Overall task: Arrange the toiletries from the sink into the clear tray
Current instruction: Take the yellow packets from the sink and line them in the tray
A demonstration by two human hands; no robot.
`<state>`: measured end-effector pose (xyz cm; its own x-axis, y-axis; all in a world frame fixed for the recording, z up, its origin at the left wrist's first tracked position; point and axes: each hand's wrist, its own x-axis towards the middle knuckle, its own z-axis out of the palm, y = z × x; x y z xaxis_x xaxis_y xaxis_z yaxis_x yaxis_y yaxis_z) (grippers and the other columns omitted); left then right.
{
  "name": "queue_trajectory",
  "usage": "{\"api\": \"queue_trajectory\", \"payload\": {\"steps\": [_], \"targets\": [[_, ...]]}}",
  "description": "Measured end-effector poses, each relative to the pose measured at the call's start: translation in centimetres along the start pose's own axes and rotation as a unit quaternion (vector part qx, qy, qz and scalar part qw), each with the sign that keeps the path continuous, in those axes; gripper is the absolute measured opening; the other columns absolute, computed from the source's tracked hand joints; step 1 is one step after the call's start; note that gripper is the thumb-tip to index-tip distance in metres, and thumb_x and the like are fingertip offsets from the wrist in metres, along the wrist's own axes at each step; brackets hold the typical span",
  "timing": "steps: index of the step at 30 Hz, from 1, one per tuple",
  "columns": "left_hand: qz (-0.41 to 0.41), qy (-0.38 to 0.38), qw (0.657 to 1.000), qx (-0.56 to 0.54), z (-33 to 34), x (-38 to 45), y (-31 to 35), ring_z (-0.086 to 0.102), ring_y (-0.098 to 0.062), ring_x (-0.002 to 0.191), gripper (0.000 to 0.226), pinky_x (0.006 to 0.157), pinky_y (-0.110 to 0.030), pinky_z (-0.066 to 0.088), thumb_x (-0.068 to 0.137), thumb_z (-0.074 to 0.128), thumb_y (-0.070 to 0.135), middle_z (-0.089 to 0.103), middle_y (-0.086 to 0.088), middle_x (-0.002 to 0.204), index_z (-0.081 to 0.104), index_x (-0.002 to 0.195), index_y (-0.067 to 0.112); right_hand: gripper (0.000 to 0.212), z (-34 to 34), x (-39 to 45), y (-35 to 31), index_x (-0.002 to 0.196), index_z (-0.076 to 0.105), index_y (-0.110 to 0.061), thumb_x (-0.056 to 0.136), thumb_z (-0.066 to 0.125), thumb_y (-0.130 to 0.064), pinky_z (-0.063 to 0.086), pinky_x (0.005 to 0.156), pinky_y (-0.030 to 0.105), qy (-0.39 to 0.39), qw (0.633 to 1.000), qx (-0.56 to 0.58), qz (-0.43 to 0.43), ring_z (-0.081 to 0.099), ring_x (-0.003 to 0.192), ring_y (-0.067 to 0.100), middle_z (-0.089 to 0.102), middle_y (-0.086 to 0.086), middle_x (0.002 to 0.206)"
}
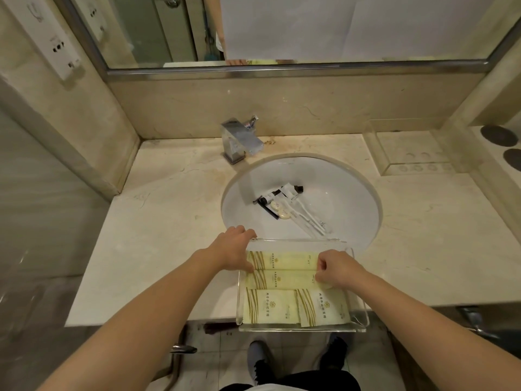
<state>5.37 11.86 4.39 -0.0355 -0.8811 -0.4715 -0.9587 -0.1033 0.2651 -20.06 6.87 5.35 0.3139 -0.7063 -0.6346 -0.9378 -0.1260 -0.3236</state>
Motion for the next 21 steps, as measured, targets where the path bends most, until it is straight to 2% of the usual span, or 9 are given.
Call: {"api": "queue_trajectory", "payload": {"steps": [4,8,11,14,18,21], "targets": [[0.000,-0.008,1.000,-0.024,0.0,0.2,-0.1,0.046,-0.023,0.114,0.076,0.095,-0.038,0.044,0.072,0.074,0.049,0.050,-0.003,0.123,0.043,0.134,0.020,0.019,0.3,-0.1,-0.2,0.067,0.049,-0.022,0.078,0.063,-0.016,0.047,0.063,0.029,0.040,0.999,0.010,-0.015,0.058,0.069,0.017,0.057,-0.002,0.070],[-0.004,0.008,1.000,-0.027,-0.3,0.4,0.3,0.047,-0.021,0.103,0.051,0.087,-0.035,0.045,0.075,0.072,0.048,0.049,-0.002,0.111,0.053,0.112,0.018,0.022,0.2,-0.4,-0.3,0.072,0.047,-0.021,0.079,0.068,-0.024,0.042,0.058,0.025,0.063,0.998,-0.009,-0.004,0.053,0.067,0.014,0.056,-0.003,0.073],[-0.008,0.007,1.000,-0.027,-0.3,0.5,0.4,0.045,-0.020,0.096,0.043,0.084,-0.034,0.045,0.077,0.071,0.045,0.046,0.001,0.103,0.052,0.103,0.017,0.030,-0.2,-0.6,-0.3,0.086,0.047,-0.020,0.077,0.073,-0.033,0.046,0.062,0.027,0.071,0.997,-0.012,0.013,0.057,0.078,0.016,0.057,-0.001,0.083],[-0.008,0.006,1.000,-0.023,-0.6,0.6,0.5,0.045,-0.020,0.091,0.034,0.081,-0.034,0.044,0.084,0.064,0.045,0.051,-0.002,0.104,0.053,0.099,0.016,0.040,-0.3,-0.5,-0.3,0.095,0.046,-0.018,0.074,0.076,-0.034,0.053,0.069,0.032,0.078,0.997,0.011,0.025,0.060,0.080,0.019,0.057,0.001,0.088],[-0.022,0.009,1.000,-0.001,-0.7,0.9,0.9,0.046,-0.021,0.090,0.025,0.078,-0.033,0.044,0.085,0.061,0.040,0.049,-0.002,0.098,0.049,0.089,0.018,0.030,-0.2,-0.1,-0.4,0.092,0.049,-0.016,0.077,0.073,-0.028,0.050,0.071,0.031,0.054,0.998,0.017,0.019,0.059,0.081,0.019,0.058,0.002,0.089],[-0.030,0.003,1.000,0.009,-0.9,1.2,1.0,0.047,-0.021,0.090,0.028,0.077,-0.033,0.044,0.083,0.063,0.041,0.048,-0.001,0.098,0.051,0.091,0.017,0.025,-0.5,0.2,-0.3,0.081,0.049,-0.019,0.075,0.072,-0.028,0.051,0.068,0.030,0.046,0.999,0.007,0.006,0.061,0.077,0.019,0.060,0.001,0.086]]}}
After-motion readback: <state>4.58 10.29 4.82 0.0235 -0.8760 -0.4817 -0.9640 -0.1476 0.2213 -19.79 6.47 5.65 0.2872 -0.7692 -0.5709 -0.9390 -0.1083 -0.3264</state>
